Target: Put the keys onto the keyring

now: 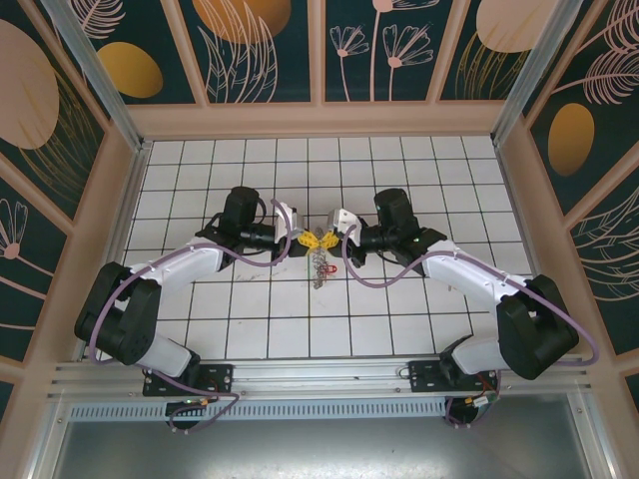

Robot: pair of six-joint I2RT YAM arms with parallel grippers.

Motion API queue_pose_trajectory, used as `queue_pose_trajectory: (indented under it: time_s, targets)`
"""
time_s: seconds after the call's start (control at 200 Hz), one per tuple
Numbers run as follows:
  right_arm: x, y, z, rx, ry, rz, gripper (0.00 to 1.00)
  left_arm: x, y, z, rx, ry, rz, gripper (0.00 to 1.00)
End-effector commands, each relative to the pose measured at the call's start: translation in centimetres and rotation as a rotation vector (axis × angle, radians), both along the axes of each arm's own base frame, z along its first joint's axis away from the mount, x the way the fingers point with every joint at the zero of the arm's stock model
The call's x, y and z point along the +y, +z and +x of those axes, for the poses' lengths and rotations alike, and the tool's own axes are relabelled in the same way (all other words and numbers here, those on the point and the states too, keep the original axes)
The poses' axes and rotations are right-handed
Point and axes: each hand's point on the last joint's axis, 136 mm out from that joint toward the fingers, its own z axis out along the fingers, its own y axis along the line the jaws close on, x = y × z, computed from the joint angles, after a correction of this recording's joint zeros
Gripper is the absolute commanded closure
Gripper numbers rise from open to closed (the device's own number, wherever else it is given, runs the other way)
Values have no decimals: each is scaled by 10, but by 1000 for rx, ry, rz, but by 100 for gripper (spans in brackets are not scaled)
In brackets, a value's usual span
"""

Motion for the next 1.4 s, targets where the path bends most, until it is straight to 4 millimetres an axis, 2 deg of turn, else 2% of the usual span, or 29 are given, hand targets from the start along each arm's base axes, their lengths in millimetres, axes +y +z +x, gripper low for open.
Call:
queue_pose_trajectory:
  time_s: [0.0,0.05,0.175,0.485,1.141,1.296,1.396]
  targets:
    - [2,17,4,-45,29,52,100,-3,10,-6,-14,-42,-37,100]
    - [2,17,4,-44,30,56,100,-3,10,-6,-15,-42,-36,100]
    - [2,17,6,-31,33,56,100,-4,5,-6,1,-50,-26,90]
    - [3,24,7,-27,43,73,100,-6,1,-7,23,-85,-16,84]
    - [7,16,11,23,43,50,100,-7,12,-1,-3,-51,-55,84]
    - [7,16,11,24,45,48,100,-7,12,-1,0,-45,-57,88]
    - [7,13,12,28,43,36,100,-7,13,-1,-1,-45,-61,86]
